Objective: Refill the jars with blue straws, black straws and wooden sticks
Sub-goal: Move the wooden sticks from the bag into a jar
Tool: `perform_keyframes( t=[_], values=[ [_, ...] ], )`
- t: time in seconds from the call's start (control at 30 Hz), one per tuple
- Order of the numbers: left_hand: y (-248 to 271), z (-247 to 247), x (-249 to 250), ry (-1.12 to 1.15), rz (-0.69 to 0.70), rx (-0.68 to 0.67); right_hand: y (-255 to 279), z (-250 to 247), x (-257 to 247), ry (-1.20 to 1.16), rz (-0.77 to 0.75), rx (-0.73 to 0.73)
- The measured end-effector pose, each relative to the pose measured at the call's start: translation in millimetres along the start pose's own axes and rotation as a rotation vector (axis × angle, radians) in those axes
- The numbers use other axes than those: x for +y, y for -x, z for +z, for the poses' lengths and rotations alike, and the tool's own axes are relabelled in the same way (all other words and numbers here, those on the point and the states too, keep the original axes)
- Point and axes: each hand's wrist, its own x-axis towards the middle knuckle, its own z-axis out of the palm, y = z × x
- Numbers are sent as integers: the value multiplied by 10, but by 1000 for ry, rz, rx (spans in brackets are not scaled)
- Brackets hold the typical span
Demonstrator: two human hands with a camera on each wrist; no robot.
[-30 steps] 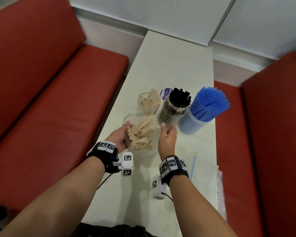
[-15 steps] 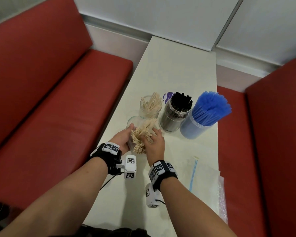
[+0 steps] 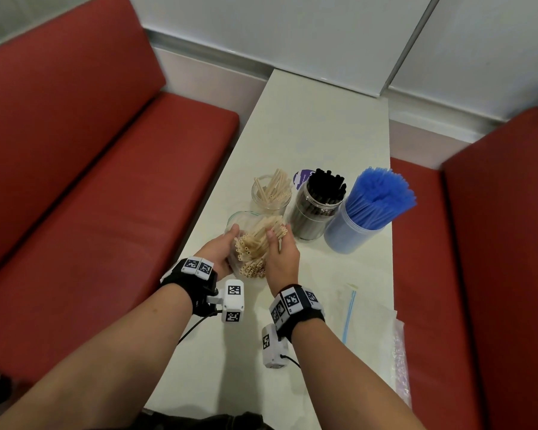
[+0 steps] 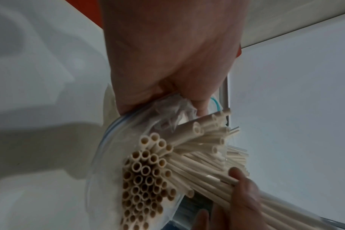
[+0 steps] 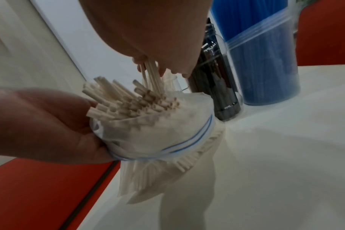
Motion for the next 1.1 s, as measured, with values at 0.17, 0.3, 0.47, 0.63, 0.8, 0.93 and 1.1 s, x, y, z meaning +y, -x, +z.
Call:
perform_keyframes(
  t=[0.17,0.3,0.47,0.63,0.8,0.93,1.1],
  values=[
    [-14,-30,-29,7,31,14,41,39,-143,-30,-113,9],
    [-29,-52,-25,-4,22,34,8,47,-267,-81,-73,5],
    [-52,-48,-12,-21,14,27,-264,-27,-587,42,-87,-148],
    [-106,-45,17,-13,-1,26,-655,-241,-1270,-107,-234,-111],
    [-142,-62,28,8,-13,28,-1053,-333,-1665,-188,-444,76],
    [-140,-86,29,-7,-11,27,-1176,-133,-1374,-131,-309,109],
    [-158,-132,37,-18,-14,51,-1214,82,-829,3,-96,-49]
  ],
)
